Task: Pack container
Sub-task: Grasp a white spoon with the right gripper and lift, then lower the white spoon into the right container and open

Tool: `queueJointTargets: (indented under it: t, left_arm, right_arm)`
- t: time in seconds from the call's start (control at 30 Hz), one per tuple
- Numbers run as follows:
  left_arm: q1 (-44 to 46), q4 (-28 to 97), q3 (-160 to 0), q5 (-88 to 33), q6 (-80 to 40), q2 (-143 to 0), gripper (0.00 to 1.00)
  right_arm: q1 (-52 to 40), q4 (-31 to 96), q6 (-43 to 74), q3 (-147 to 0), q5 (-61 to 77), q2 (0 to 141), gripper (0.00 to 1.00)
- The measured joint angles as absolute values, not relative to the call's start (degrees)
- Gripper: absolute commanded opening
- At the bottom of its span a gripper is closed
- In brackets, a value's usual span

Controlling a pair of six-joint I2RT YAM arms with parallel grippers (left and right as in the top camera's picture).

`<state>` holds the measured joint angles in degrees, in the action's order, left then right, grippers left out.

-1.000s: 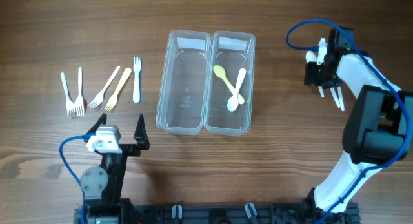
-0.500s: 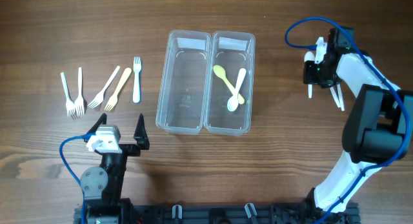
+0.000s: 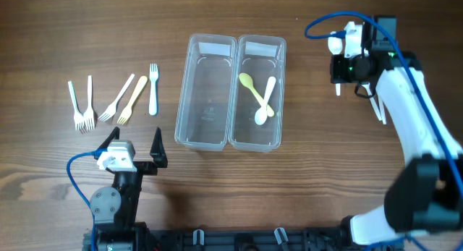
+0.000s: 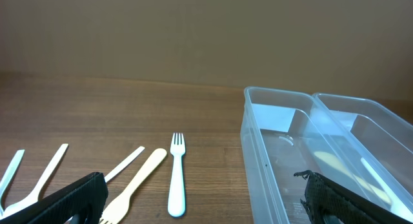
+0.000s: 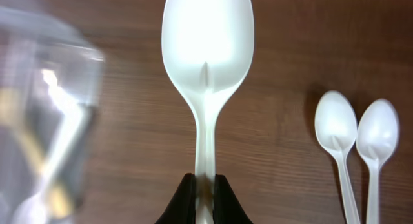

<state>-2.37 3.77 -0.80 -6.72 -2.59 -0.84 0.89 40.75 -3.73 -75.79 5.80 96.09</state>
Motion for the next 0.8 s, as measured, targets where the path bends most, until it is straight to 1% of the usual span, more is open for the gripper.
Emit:
queueJointTargets:
  t: [0.1,0.27,0.5,0.8]
  left_arm:
    - [-2.37,3.75,-0.8,-6.72,-2.59,-0.84,1.0]
    - [-2.37,3.77,-0.8,-6.72,-2.59,-0.84,1.0]
    - [-2.35,3.75,-0.8,-6.72,-2.59,-0.84,1.0]
    - [-2.37,3.77,-0.8,-6.72,-2.59,-0.84,1.0]
  right_arm:
    - [-1.74,41.93,-3.66,-75.79,6.13,91.7,0.04]
    - [-4.78,43.51,-2.35,-75.79,8.32,88.66,0.04]
    - [-10.0,42.63,0.1,-75.79,17.93,88.38,0.04]
    - [-19.09,37.71,5.02,-75.79,20.97,89.56,0.04]
